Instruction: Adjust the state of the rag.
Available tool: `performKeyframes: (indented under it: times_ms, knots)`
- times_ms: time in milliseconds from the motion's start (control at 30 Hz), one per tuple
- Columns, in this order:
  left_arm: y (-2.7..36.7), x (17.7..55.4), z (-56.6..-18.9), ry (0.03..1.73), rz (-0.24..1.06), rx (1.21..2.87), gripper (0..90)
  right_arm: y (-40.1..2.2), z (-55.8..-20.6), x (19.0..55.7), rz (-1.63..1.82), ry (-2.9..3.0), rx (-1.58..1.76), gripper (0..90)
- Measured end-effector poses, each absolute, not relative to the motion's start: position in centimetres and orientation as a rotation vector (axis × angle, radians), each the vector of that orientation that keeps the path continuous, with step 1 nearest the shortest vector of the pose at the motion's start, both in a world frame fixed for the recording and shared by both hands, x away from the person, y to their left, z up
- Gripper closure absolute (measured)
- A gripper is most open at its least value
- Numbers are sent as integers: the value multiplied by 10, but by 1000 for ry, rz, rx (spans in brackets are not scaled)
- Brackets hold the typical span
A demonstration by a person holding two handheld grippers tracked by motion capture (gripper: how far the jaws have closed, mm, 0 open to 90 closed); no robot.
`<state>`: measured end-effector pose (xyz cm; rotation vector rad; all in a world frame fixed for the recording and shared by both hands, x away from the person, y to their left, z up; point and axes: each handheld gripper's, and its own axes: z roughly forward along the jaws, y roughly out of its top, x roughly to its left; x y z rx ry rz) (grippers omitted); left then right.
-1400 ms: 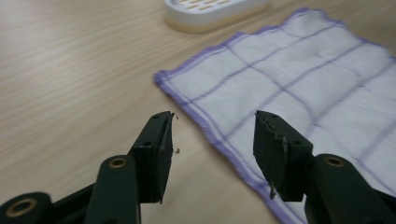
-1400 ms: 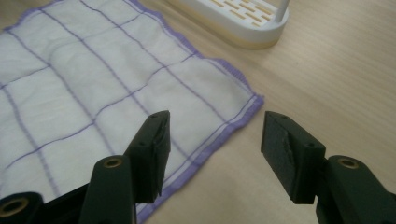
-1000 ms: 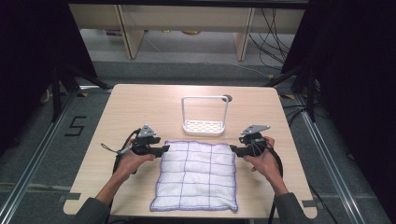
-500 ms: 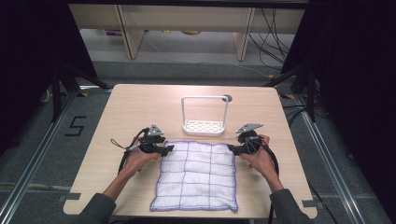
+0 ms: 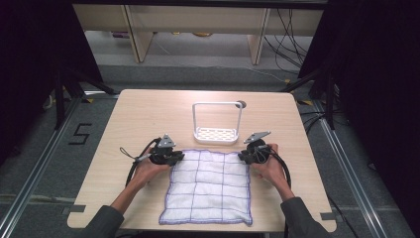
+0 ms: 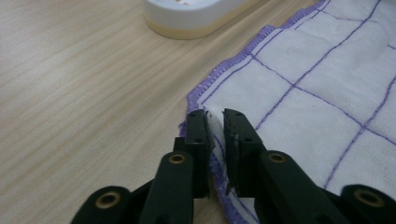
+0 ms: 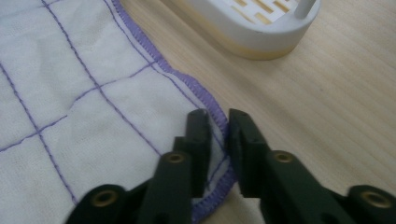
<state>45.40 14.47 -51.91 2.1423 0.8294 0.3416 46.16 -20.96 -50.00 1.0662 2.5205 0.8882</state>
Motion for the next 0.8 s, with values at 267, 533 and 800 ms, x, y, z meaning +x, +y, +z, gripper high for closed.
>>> performKeyframes:
  times_ms: [267, 533, 800]
  knots:
    - [151, 454, -513, 847, 382, 2090, 851, -213, -491, 462, 926, 2511, 1090, 867]
    - [157, 452, -493, 839, 430, 1991, 852, -214, -459, 465, 999, 2457, 930, 869]
    - [171, 434, -471, 789, 440, 1937, 849, -216, -428, 433, 1053, 2433, 770, 868]
